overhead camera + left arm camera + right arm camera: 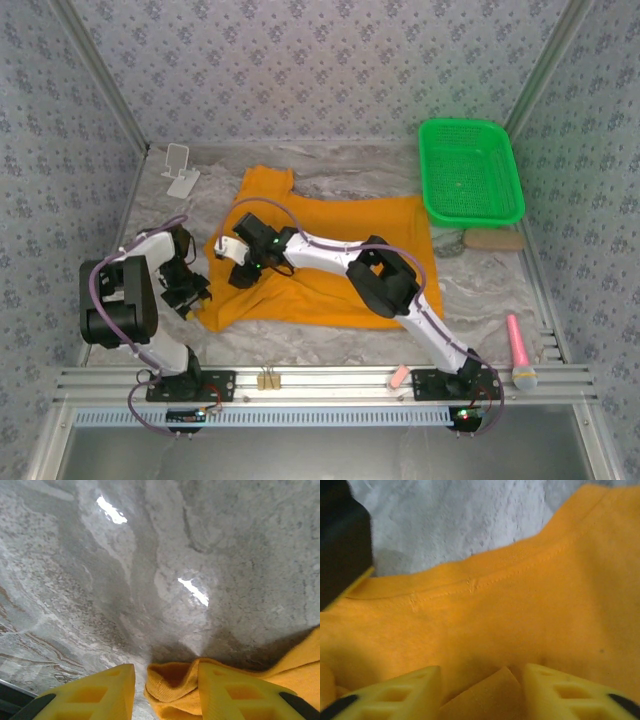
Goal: Fold the inside-out t-shirt
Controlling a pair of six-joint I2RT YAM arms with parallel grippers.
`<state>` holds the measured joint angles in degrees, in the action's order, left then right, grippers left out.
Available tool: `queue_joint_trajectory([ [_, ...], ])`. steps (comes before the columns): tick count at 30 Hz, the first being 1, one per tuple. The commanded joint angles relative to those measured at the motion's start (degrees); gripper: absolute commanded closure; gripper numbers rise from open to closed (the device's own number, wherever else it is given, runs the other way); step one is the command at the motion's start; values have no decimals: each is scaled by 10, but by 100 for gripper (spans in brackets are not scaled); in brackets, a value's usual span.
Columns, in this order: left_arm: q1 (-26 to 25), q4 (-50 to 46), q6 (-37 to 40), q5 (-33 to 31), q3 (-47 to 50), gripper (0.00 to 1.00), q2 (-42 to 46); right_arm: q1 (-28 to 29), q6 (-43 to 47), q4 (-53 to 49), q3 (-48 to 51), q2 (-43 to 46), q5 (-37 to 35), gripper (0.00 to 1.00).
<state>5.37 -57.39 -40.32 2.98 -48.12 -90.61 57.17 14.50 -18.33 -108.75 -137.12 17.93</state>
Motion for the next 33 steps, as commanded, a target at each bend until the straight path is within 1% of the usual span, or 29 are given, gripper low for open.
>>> queue_joint_trajectory([
  [1,8,-11,-1,-7,13,62,5,5,-18,-40,-23,-17,-36,71],
  [3,9,-7,-3,-9,16,62,6,7,-17,-42,-26,-19,-45,81],
  [5,11,-10,0,-11,15,62,1,7,-18,-52,-39,-24,-56,95],
  [6,12,-12,1,-10,13,63,0,7,-23,-56,-44,-23,-57,99],
  [9,13,-8,-2,-12,18,63,6,3,-49,-57,-54,-5,-49,100],
  [12,14,-11,1,-17,13,63,2,1,-84,-31,-47,20,-58,100],
  [17,16,-10,-2,-13,18,64,4,-7,-176,63,0,64,-82,100],
  [19,16,-12,1,-13,16,64,3,-13,-198,96,17,72,-107,100],
  [25,17,-11,1,-8,19,64,7,-38,-249,149,32,65,-155,100],
  [29,30,-16,10,3,14,65,-1,-56,-265,164,25,39,-218,100],
  [33,36,-16,13,6,11,64,4,-71,-289,166,20,21,-224,100],
])
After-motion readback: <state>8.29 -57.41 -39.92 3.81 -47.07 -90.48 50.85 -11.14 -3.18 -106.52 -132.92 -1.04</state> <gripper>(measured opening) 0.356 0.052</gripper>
